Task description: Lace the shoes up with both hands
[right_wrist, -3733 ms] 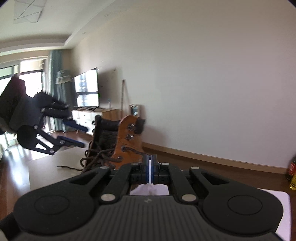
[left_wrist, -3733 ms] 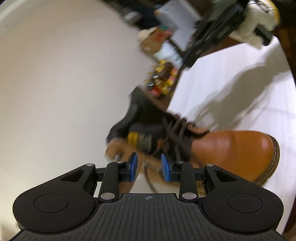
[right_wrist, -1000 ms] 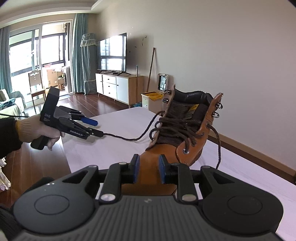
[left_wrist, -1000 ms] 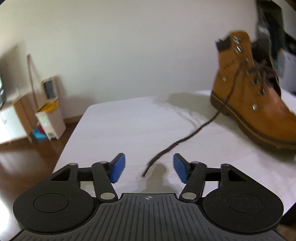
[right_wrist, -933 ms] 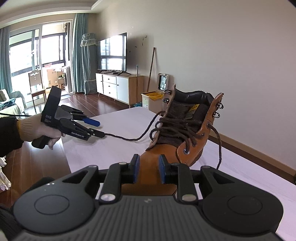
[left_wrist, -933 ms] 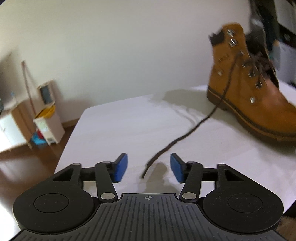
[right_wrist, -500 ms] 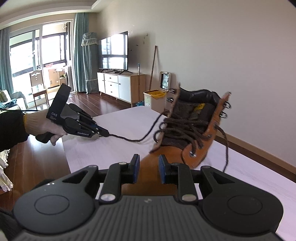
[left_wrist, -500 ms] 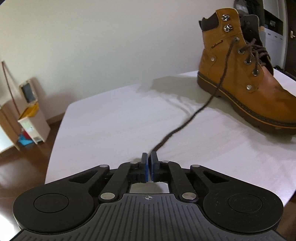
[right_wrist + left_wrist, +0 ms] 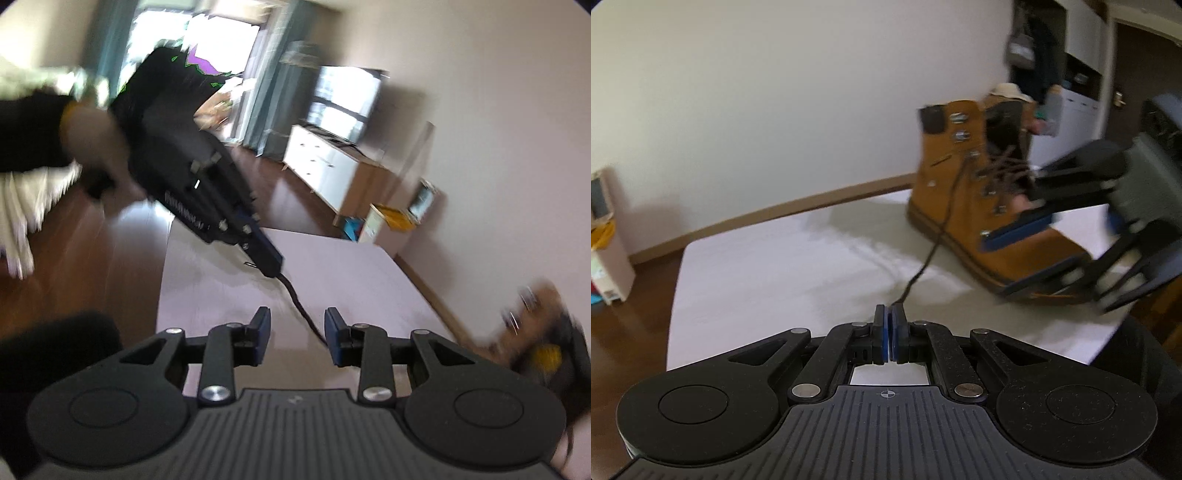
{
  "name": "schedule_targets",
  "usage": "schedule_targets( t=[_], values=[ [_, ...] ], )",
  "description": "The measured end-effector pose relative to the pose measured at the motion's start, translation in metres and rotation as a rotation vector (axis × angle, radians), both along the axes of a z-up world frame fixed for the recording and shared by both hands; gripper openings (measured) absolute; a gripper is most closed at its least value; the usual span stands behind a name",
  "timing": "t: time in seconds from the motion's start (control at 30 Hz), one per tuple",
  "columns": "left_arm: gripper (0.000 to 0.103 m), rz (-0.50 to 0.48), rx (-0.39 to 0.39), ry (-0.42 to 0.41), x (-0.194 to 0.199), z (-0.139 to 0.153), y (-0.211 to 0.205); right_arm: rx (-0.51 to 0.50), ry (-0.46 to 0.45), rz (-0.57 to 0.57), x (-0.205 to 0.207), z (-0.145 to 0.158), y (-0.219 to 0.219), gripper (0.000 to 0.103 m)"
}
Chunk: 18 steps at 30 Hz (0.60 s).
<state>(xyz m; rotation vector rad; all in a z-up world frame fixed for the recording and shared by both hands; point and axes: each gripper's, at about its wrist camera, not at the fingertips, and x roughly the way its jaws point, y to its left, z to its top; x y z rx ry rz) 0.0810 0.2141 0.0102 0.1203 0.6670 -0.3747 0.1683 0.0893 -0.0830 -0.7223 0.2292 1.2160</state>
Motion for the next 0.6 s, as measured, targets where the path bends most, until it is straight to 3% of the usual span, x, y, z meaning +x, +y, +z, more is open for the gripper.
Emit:
schedule_targets(
  t=[0.23, 0.3, 0.4, 0.47, 0.5, 0.6],
  values=[
    [0.002, -0.089, 0.003, -0.014, -0.011, 0.010, -0.014, -0.067, -0.144, 0.094, -0.016, -0.019, 0.020, 0.030],
    [0.002, -0.086, -0.008, -0.015, -0.013, 0.010, -0.014, -0.072, -0.156, 0.091, -0.019, -0.022, 0.019, 0.005],
    [0.003, -0.069, -0.038, -0.029, -0.015, 0.010, -0.013, -0.074, -0.160, 0.051, -0.022, -0.023, 0.013, 0.004],
    [0.006, -0.011, -0.096, -0.071, -0.018, 0.011, -0.009, -0.071, -0.144, 0.011, -0.022, -0.023, 0.009, 0.004],
    [0.016, 0.009, -0.117, -0.090, -0.021, 0.012, -0.008, -0.052, -0.105, -0.038, -0.019, -0.021, 0.002, 0.004],
    [0.021, 0.054, -0.156, -0.141, -0.026, 0.011, -0.006, 0.064, 0.123, -0.194, 0.000, -0.011, -0.024, 0.004]
  ],
)
